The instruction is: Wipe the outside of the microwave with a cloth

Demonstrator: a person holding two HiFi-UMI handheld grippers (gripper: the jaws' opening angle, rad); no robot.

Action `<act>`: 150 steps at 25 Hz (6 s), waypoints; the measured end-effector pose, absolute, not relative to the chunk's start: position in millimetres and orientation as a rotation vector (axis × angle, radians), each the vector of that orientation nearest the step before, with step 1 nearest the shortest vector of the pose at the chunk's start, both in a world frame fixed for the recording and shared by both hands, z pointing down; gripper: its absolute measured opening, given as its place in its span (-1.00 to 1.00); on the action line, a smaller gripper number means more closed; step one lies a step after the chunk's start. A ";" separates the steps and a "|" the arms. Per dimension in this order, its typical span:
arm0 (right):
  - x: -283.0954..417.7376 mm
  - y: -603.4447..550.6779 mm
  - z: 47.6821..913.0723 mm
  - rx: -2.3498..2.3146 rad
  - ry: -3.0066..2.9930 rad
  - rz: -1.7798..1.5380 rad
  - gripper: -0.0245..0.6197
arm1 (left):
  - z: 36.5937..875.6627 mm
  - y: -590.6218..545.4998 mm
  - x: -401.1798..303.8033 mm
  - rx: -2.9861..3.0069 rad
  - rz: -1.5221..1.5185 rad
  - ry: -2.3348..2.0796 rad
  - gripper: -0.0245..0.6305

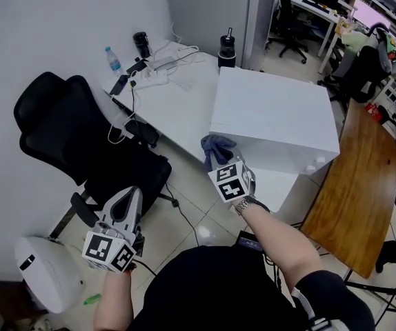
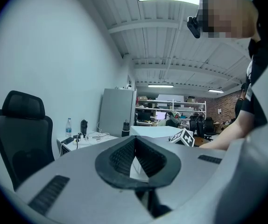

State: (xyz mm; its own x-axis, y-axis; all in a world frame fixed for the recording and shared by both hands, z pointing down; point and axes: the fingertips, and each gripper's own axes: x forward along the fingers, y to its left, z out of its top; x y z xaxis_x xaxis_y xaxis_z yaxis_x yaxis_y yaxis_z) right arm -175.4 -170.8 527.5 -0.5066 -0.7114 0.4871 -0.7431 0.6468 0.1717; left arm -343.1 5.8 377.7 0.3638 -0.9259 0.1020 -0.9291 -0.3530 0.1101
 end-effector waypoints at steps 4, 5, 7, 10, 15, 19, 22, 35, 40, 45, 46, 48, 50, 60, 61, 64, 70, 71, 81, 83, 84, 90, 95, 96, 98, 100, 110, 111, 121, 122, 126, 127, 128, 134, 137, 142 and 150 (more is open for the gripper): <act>-172.8 -173.9 530.9 1.143 -2.331 0.078 -0.78 | 378.4 -0.2 -344.6 2.470 0.032 -1.683 -0.91; -170.5 -174.2 532.2 1.147 -2.326 0.078 -0.78 | 379.4 -2.3 -344.1 2.472 0.031 -1.677 -0.91; -164.0 -174.2 535.2 1.159 -2.312 0.083 -0.78 | 381.8 -6.8 -341.3 2.481 0.029 -1.658 -0.91; -151.5 -173.5 538.9 1.176 -2.293 0.090 -0.78 | 384.8 -12.2 -332.6 2.497 0.032 -1.625 -0.91; -125.0 -172.6 542.0 1.213 -2.263 0.103 -0.78 | 388.5 -20.7 -313.9 2.525 0.036 -1.568 -0.91; -100.6 -170.2 543.9 1.250 -2.238 0.116 -0.78 | 389.3 -24.9 -298.9 2.548 0.038 -1.529 -0.91; -78.9 -167.9 546.1 1.279 -2.215 0.134 -0.78 | 389.5 -29.3 -283.3 2.570 0.042 -1.494 -0.91; 26.0 -158.4 545.4 1.394 -2.153 0.198 -0.78 | 381.4 -39.5 -196.4 2.639 0.074 -1.373 -0.91; 62.2 -155.6 545.3 1.415 -2.136 0.212 -0.78 | 378.8 -39.8 -164.7 2.646 0.087 -1.359 -0.91; 89.1 -153.7 544.9 1.428 -2.136 0.225 -0.78 | 376.3 -39.1 -138.7 2.648 0.098 -1.352 -0.91; 94.0 -153.4 544.7 1.431 -2.139 0.229 -0.78 | 375.9 -38.9 -134.0 2.648 0.101 -1.352 -0.91; 105.6 -151.7 544.3 1.438 -2.135 0.235 -0.78 | 375.0 -37.3 -124.0 2.648 0.108 -1.351 -0.91; 117.7 -149.9 543.9 1.450 -2.131 0.242 -0.78 | 374.0 -35.0 -113.8 2.649 0.113 -1.349 -0.91; 166.5 -138.4 544.1 1.480 -2.112 0.244 -0.78 | 374.0 -27.4 -69.0 2.662 0.136 -1.327 -0.91; 169.1 -136.7 543.9 1.480 -2.115 0.244 -0.78 | 373.7 -26.4 -65.0 2.664 0.138 -1.325 -0.91; 178.7 -132.0 541.9 1.483 -2.121 0.245 -0.78 | 372.7 -23.5 -55.0 2.666 0.143 -1.323 -0.91; 195.5 -123.6 540.0 1.476 -2.133 0.237 -0.78 | 373.6 -17.7 -35.9 2.667 0.144 -1.318 -0.91; 198.1 -122.1 539.8 1.475 -2.134 0.235 -0.78 | 373.6 -16.6 -32.9 2.667 0.143 -1.318 -0.91; 237.0 -110.3 536.9 1.501 -2.118 0.238 -0.78 | 376.3 -1.4 -5.4 2.665 0.135 -1.318 -0.91; 242.8 -108.3 534.0 1.503 -2.121 0.235 -0.78 | 376.1 2.1 1.3 2.667 0.135 -1.317 -0.91; 245.1 -106.7 532.7 1.504 -2.124 0.234 -0.78 | 376.1 4.1 4.4 2.668 0.135 -1.317 -0.91; 251.2 -93.1 517.8 1.504 -2.166 0.228 -0.78 | 377.1 14.0 18.1 2.666 0.137 -1.316 -0.91; 250.6 -78.9 499.8 1.503 -2.216 0.216 -0.78 | 380.0 22.0 29.7 2.669 0.134 -1.305 -0.91; 250.0 -75.8 495.8 1.502 -2.229 0.214 -0.78 | 380.2 23.6 32.3 2.671 0.134 -1.302 -0.91; 247.4 -69.9 487.0 1.494 -2.260 0.204 -0.78 | 380.4 26.4 37.1 2.678 0.135 -1.294 -0.91; 244.1 -64.3 476.9 1.483 -2.289 0.191 -0.78 | 380.5 28.5 41.3 2.677 0.133 -1.291 -0.91; 195.1 -34.0 408.7 1.255 -2.576 0.120 -0.78 | 373.0 29.3 46.3 2.705 0.105 -1.278 -0.91; 187.2 -29.4 402.0 1.199 -2.620 0.113 -0.78 | 371.6 29.2 46.0 2.711 0.100 -1.266 -0.91; 113.8 30.2 343.2 0.490 -2.972 -0.012 -0.78 | 356.4 43.9 43.7 2.791 0.050 -1.073 -0.16; 108.9 36.0 340.2 0.410 -2.990 -0.022 -0.78 | 354.7 45.7 43.0 2.801 0.042 -1.051 -0.08; 93.0 55.6 335.0 0.117 -3.020 -0.025 -0.78 | 350.2 53.9 41.0 2.838 0.039 -0.949 0.06; 88.5 60.5 335.4 0.050 -3.016 -0.024 -0.78 | 350.0 56.7 40.8 2.846 0.041 -0.917 0.06; 83.7 64.5 336.1 -0.009 -3.009 -0.024 -0.78 | 349.8 59.2 40.9 2.855 0.045 -0.885 0.06; 55.3 68.7 341.9 -0.181 -2.974 -0.011 -0.78 | 348.6 63.9 35.9 2.894 0.037 -0.753 -0.16; 41.8 61.0 345.6 -0.201 -2.953 -0.004 -0.78 | 350.3 62.3 27.1 2.897 0.009 -0.709 -0.48; 16.4 44.4 350.5 -0.223 -2.922 0.009 -0.77 | 355.0 47.8 1.0 2.878 -0.029 -0.719 -0.68; -43.1 -2.4 363.0 -0.040 -2.872 -0.041 -0.69 | 367.1 3.3 -60.9 2.862 -0.005 -0.953 -0.82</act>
